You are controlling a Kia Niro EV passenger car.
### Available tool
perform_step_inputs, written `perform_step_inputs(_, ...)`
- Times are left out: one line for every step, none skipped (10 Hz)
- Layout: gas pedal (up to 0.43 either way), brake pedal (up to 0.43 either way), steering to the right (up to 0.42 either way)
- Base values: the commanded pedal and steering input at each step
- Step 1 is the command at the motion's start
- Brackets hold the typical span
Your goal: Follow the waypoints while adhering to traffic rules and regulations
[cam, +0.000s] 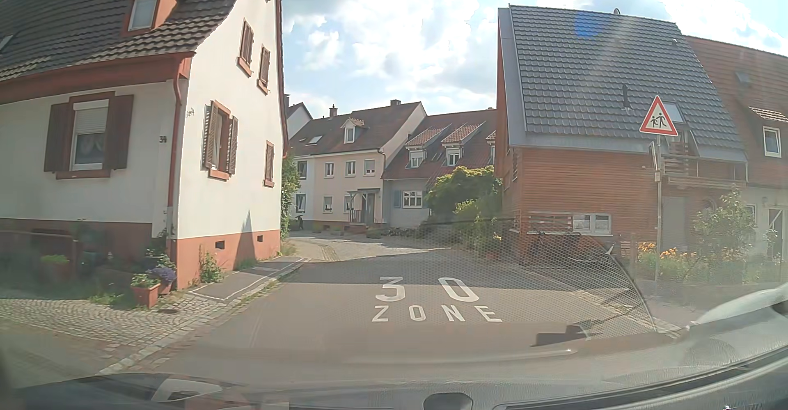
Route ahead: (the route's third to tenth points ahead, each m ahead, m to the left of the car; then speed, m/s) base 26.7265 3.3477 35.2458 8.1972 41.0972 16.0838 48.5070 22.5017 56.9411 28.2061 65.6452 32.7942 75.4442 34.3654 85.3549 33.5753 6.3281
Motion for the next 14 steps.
perform_step_inputs(0.0, 0.0, 0.065)
perform_step_inputs(0.0, 0.0, 0.07)
perform_step_inputs(0.0, 0.0, 0.071)
perform_step_inputs(0.0, 0.0, 0.069)
perform_step_inputs(0.0, 0.0, 0.067)
perform_step_inputs(0.0, 0.0, 0.061)
perform_step_inputs(0.0, 0.0, 0.052)
perform_step_inputs(0.0, 0.0, 0.041)
perform_step_inputs(0.0, 0.0, 0.025)
perform_step_inputs(0.0, 0.0, 0.007)
perform_step_inputs(0.0, 0.0, -0.004)
perform_step_inputs(0.0, 0.0, -0.018)
perform_step_inputs(0.0, 0.0, -0.024)
perform_step_inputs(0.0, 0.0, -0.025)
